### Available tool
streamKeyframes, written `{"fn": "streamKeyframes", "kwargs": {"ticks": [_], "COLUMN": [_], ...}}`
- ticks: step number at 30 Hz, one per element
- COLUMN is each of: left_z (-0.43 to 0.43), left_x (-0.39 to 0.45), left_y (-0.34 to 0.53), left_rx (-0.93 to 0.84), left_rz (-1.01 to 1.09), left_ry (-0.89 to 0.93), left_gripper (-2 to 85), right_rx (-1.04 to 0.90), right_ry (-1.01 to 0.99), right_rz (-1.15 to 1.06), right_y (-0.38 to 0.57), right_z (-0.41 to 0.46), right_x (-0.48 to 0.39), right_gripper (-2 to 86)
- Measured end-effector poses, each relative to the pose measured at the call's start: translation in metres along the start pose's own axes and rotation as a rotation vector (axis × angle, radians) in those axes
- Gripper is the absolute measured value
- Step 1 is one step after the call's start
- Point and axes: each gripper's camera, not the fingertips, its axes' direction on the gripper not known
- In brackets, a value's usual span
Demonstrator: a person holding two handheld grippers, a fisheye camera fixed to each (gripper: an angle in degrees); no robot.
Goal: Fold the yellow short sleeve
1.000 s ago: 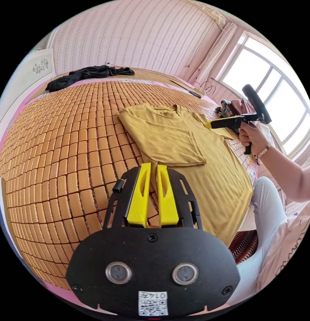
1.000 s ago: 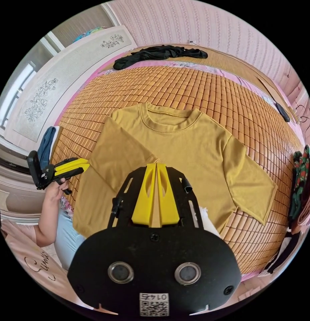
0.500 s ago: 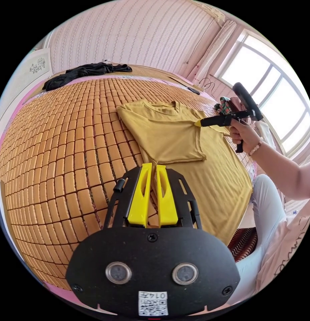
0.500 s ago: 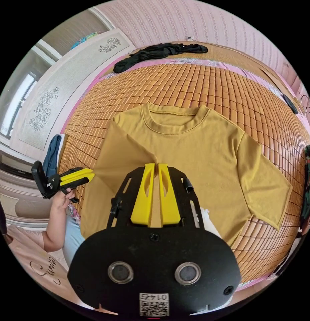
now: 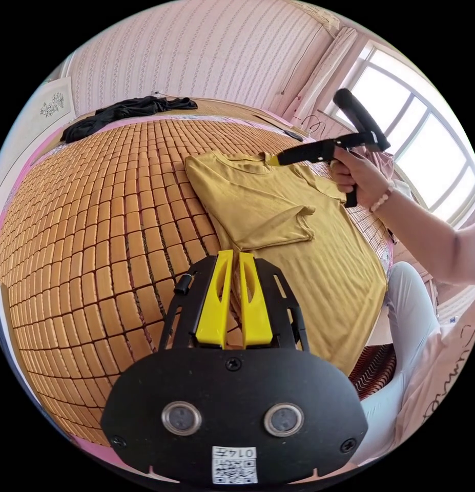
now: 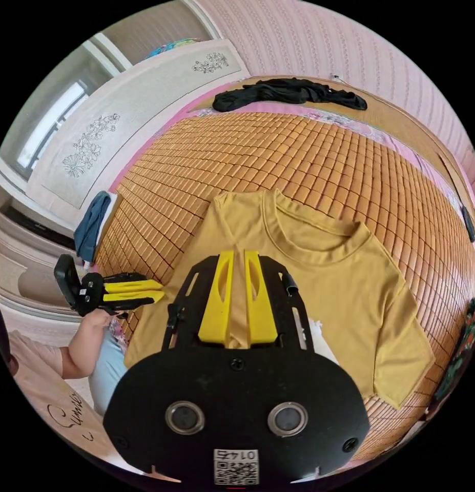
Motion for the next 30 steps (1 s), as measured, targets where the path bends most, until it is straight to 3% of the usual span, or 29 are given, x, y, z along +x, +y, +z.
{"fn": "streamKeyframes", "kwargs": {"ticks": [6, 10, 15, 21, 30], "left_z": [0.003, 0.004, 0.006, 0.012, 0.021], "left_x": [-0.011, -0.018, -0.026, -0.036, -0.043], "left_y": [-0.002, -0.002, -0.003, -0.006, -0.010], "left_rx": [0.002, 0.010, 0.016, 0.010, 0.010], "left_rz": [-0.006, -0.016, -0.027, -0.036, -0.032], "left_ry": [0.014, 0.015, 0.020, 0.028, 0.018], "left_gripper": [0.1, 0.0, -0.2, -0.2, -0.1], "right_rx": [-0.091, -0.074, -0.098, -0.044, -0.247], "right_ry": [0.146, 0.140, 0.121, 0.075, 0.137], "right_rz": [-0.155, -0.137, -0.143, -0.161, -0.199], "right_y": [-0.062, -0.067, -0.065, 0.004, 0.125], "right_z": [0.059, 0.065, 0.068, 0.003, 0.014], "right_x": [-0.047, -0.049, -0.041, -0.039, -0.061], "right_gripper": [6.8, 2.3, 5.8, 6.9, 7.7]}}
